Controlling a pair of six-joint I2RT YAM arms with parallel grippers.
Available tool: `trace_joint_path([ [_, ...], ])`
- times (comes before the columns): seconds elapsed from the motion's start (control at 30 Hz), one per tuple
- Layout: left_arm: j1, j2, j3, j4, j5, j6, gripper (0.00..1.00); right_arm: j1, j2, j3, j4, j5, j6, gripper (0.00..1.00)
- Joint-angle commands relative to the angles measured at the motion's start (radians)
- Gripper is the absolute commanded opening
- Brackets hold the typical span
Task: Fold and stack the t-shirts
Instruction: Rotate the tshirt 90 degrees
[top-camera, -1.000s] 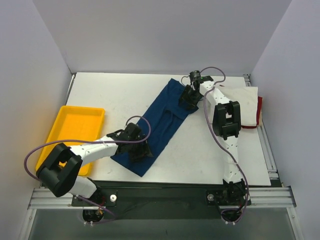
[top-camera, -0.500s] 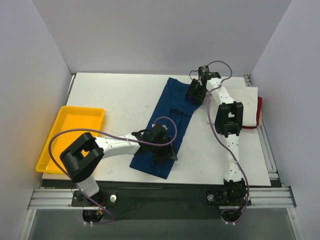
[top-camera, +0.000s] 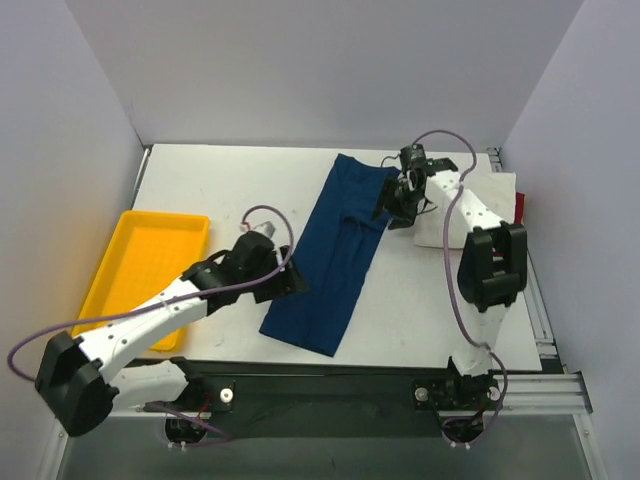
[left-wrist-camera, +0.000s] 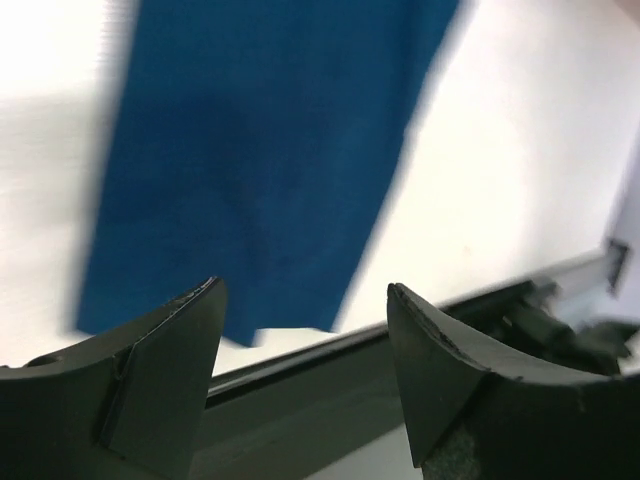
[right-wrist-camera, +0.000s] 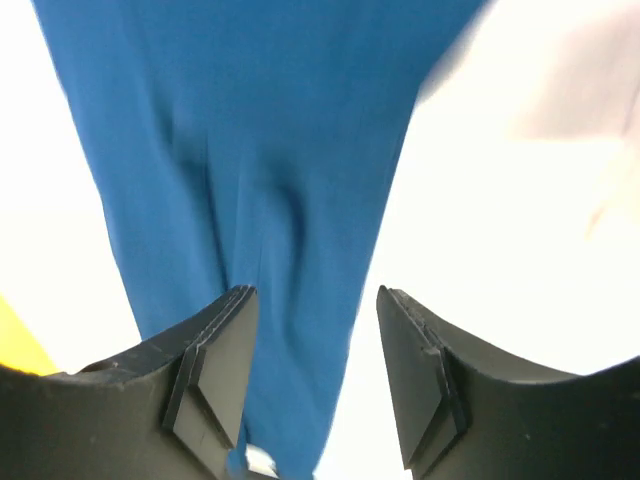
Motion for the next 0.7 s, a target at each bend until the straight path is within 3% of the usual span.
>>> trace_joint_path([
  [0.0, 0.099, -0.126, -0.084, -0.255, -0.112, 0.063, 0.76, 0.139, -0.200, -0.260, 0.009, 0.005, 0.039, 0.52],
  [0.07, 0.162, -0.165, -0.144, -0.267, -0.083, 0.089, 0.76, 0.211, -0.306, -0.442, 0.023, 0.014, 0.136, 0.52],
  [0.3, 0.222, -0.119, -0.258, -0.196, -0.016, 0.181, 0.72, 0.588, -0.492, -0.764, 0.107, 0.088, 0.449, 0.51],
  [0.43, 0.242, -0.105, -0.293, -0.152, 0.020, 0.239, 0.71, 0.723, -0.478, -0.799, 0.120, 0.122, 0.552, 0.50],
  [0.67, 0.252, -0.099, -0.333, -0.063, 0.065, 0.284, 0.68, 0.819, -0.406, -0.758, 0.135, 0.175, 0.631, 0.46],
])
